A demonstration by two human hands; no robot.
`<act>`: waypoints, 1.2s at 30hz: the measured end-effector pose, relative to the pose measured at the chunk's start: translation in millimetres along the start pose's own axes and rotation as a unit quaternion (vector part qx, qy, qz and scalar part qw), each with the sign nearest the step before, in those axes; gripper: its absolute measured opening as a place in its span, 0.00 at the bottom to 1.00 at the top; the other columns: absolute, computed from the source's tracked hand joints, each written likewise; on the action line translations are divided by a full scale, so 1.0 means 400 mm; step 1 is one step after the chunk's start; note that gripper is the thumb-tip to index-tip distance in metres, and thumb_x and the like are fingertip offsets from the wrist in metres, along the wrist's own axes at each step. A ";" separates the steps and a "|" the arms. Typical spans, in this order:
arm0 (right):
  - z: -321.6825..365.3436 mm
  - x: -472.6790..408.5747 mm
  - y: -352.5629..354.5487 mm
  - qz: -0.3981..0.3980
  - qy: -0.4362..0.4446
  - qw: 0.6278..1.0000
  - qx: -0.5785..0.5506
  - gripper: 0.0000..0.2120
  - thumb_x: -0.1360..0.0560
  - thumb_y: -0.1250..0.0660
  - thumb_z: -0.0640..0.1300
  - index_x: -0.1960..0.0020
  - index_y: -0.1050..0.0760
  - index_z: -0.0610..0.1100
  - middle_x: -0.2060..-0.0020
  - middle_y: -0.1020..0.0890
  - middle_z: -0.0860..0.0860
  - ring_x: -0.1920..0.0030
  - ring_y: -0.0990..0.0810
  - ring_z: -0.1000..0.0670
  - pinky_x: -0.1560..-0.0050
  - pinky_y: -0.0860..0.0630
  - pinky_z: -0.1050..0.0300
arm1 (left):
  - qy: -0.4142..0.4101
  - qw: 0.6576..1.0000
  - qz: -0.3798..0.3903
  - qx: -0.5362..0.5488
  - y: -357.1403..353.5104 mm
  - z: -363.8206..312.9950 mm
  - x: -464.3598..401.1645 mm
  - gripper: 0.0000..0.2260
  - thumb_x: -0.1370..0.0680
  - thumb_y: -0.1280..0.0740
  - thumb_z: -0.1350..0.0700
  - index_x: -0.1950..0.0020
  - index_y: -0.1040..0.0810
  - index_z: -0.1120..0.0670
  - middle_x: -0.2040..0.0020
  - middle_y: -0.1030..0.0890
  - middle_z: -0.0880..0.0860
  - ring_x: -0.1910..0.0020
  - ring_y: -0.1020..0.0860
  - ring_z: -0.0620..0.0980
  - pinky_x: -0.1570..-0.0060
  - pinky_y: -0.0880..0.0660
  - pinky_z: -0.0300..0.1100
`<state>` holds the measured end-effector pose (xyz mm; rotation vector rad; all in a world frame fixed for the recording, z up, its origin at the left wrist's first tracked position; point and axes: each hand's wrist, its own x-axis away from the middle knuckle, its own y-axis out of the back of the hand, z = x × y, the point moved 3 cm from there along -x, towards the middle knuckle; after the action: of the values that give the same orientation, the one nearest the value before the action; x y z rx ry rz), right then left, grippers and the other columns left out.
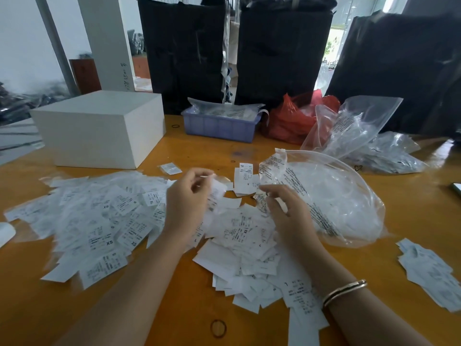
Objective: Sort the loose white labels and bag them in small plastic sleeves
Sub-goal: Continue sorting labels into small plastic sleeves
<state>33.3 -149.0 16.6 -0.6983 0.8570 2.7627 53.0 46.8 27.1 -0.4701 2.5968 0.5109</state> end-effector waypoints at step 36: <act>-0.156 -0.032 0.134 -0.009 -0.191 0.898 0.395 0.18 0.21 0.44 0.47 0.33 0.30 0.54 0.36 0.25 0.52 0.32 0.38 0.48 0.38 0.48 0.47 | -0.189 0.896 0.282 -0.286 -0.081 0.043 0.040 0.16 0.23 0.37 0.43 0.38 0.22 0.44 0.40 0.28 0.41 0.37 0.40 0.43 0.39 0.47 0.44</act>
<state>53.2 -228.7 4.0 -0.0081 1.6661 2.0955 58.8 22.0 -3.9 0.2241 2.1348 1.4254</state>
